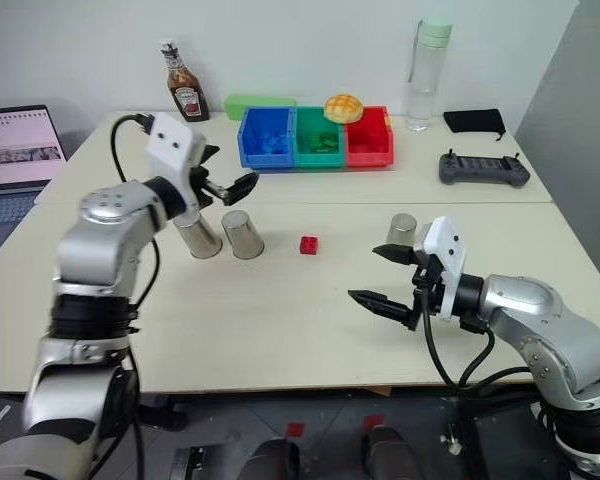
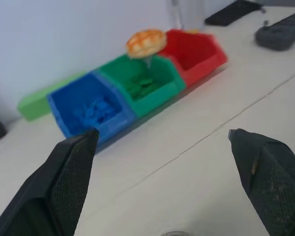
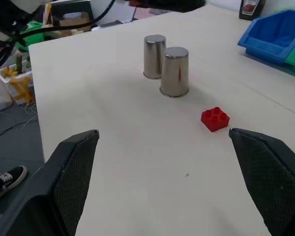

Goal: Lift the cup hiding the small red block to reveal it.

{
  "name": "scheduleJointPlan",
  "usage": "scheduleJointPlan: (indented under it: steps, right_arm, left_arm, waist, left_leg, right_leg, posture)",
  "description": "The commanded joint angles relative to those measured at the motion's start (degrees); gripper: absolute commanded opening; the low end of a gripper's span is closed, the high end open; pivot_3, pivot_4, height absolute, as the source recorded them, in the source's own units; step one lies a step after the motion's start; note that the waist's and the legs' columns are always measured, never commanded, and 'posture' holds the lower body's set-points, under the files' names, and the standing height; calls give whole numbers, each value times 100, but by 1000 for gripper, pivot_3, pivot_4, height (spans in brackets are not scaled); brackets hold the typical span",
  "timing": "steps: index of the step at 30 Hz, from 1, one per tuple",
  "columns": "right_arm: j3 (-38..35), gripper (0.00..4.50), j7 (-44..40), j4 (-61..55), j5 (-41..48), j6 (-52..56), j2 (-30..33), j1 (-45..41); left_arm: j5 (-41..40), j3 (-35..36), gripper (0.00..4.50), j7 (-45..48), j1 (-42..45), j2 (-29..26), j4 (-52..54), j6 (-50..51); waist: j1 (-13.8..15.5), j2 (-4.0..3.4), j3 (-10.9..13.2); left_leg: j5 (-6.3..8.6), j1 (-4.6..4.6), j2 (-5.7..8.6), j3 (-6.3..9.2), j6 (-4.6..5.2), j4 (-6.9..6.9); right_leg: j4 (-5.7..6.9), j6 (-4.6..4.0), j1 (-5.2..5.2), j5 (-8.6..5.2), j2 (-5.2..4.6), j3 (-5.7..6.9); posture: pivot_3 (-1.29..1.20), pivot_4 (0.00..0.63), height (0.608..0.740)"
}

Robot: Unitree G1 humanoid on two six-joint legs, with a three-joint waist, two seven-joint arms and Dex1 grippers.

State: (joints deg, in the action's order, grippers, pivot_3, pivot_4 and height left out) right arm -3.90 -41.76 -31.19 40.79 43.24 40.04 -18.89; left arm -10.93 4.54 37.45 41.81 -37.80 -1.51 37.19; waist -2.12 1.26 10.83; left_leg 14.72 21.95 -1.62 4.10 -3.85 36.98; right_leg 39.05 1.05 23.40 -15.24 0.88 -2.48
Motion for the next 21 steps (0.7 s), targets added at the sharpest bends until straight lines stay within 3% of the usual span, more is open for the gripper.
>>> scheduleJointPlan:
  steps: [1, 7, 21]
  right_arm:
    - [-345, 4500, -28, -220, 204, 61, 162, 170]
    - [-433, 4500, -65, -169, 264, 145, 323, 231]
    - [-710, 4500, -376, -52, 152, -105, 515, 699]
  left_arm:
    - [-824, 616, 4482, 773, -567, -845, 1147, 1107]
    - [-1025, 749, 4482, 1327, -1823, -1695, 2018, 1064]
    - [-1612, 853, 4482, 1448, -2698, -1517, 2598, 795]
  waist:
    - [-2, 2, 1]
    - [10, 5, 3]
    - [28, 8, 5]
  left_leg:
    - [0, 2, -4, 1, 0, 0]
    - [1, 0, 0, -5, 1, 1]
    - [1, -2, -3, -7, 2, 0]
  right_leg:
    - [-3, 0, 2, 0, 2, 2]
    - [-7, -1, 0, -2, -1, -4]
    - [-7, -2, 0, -3, 0, -4]
  posture:
    - [0, 150, 740]
    - [0, 150, 740]
    - [0, 150, 740]
